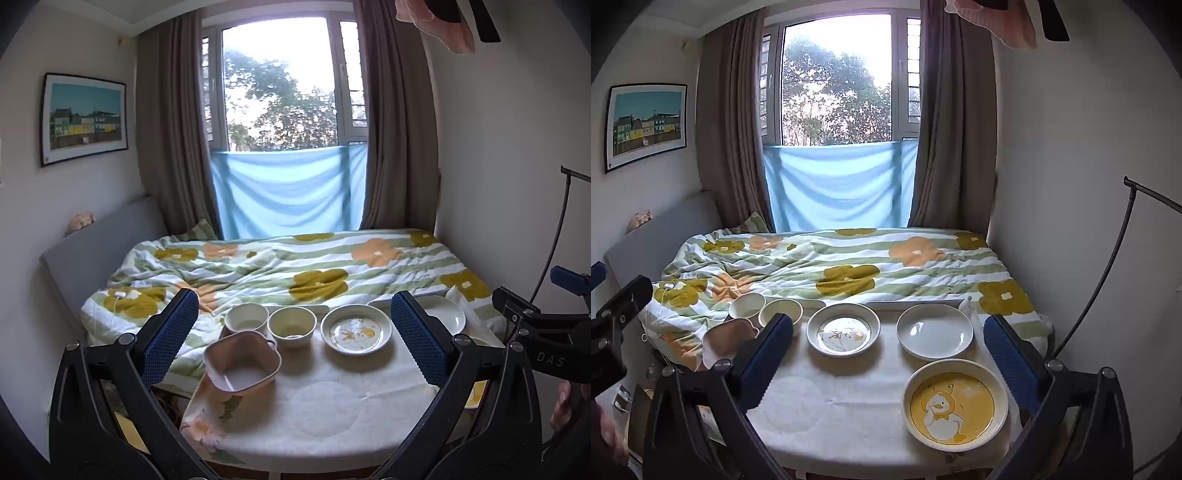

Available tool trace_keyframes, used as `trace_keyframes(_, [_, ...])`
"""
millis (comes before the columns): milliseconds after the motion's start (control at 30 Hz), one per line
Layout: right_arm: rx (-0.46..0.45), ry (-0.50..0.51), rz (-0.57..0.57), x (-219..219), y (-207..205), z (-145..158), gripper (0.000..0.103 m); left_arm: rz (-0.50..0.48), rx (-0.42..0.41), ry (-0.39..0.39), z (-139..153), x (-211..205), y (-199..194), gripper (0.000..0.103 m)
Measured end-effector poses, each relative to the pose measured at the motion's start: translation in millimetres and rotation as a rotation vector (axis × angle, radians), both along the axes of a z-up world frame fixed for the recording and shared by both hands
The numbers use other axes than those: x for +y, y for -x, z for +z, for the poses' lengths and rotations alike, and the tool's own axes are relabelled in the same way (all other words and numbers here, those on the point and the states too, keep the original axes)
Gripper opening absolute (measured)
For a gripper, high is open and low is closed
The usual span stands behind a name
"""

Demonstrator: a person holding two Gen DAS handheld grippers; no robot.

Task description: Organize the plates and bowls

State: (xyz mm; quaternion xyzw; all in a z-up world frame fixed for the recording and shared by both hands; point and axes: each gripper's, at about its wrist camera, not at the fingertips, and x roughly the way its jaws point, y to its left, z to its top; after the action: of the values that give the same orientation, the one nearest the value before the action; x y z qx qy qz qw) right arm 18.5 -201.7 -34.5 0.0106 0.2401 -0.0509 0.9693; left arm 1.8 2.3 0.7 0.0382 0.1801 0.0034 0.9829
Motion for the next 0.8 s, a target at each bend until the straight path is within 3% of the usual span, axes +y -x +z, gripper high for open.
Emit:
trace_keyframes(233, [0.008,0.013,0.000,2.9,-2.4,0.9,0.103,-0.013,-0.005,0.037,4.4,5.5,2.6,0.103])
trace_keyframes(800, [0.006,0.004,0.002,-3.1,-2.6,-3.9,0.103,-0.015,0.000,0.042,1.4,-0.9,-6.0,0.103])
